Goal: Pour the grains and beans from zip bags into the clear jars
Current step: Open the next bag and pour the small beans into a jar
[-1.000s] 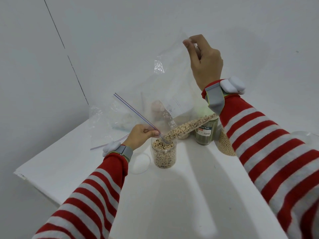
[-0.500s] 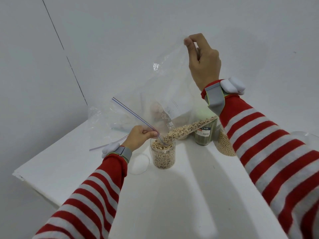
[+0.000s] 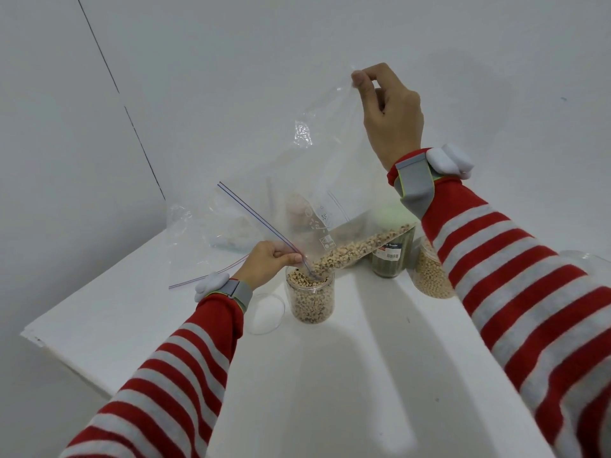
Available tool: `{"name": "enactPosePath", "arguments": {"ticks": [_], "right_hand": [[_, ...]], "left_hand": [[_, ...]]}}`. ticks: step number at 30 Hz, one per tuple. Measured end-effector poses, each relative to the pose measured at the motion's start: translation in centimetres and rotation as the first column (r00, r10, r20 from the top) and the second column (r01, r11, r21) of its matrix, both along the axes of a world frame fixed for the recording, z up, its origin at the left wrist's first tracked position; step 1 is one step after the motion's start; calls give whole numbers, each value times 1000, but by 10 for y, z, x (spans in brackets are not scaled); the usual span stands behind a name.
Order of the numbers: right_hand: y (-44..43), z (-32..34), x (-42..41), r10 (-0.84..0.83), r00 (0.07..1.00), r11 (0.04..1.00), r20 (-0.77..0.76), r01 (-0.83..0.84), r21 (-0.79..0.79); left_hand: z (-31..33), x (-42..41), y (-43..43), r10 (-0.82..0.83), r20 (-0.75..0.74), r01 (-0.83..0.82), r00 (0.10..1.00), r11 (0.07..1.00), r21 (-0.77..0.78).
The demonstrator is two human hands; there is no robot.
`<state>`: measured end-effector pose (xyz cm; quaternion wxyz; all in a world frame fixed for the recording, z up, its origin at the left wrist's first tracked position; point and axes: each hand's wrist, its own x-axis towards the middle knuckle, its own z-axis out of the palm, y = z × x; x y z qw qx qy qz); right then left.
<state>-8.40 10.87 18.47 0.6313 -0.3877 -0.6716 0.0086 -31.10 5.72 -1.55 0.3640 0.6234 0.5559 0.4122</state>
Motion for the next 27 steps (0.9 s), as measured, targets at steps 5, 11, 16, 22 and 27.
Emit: {"name": "enactPosePath", "arguments": {"ticks": [5, 11, 16, 22, 27], "right_hand": [[3, -8, 2, 1, 1000, 998, 8, -1, -57], [3, -10, 1, 54, 998, 995, 43, -50, -91], [-5, -10, 17, 245, 970, 929, 7, -232, -287], [10, -44, 62, 372, 924, 645, 85, -192, -740], [29, -80, 93, 311, 828, 574, 466, 227, -787]], "left_hand": [[2, 2, -1, 27, 38, -26, 999, 999, -26], [28, 22, 3, -24, 818, 13, 574, 1000, 20], [27, 22, 8, -18, 840, 9, 543, 1000, 16], [15, 14, 18, -41, 837, 27, 546, 999, 31], [8, 10, 21, -34, 820, 28, 571, 999, 22]]}}
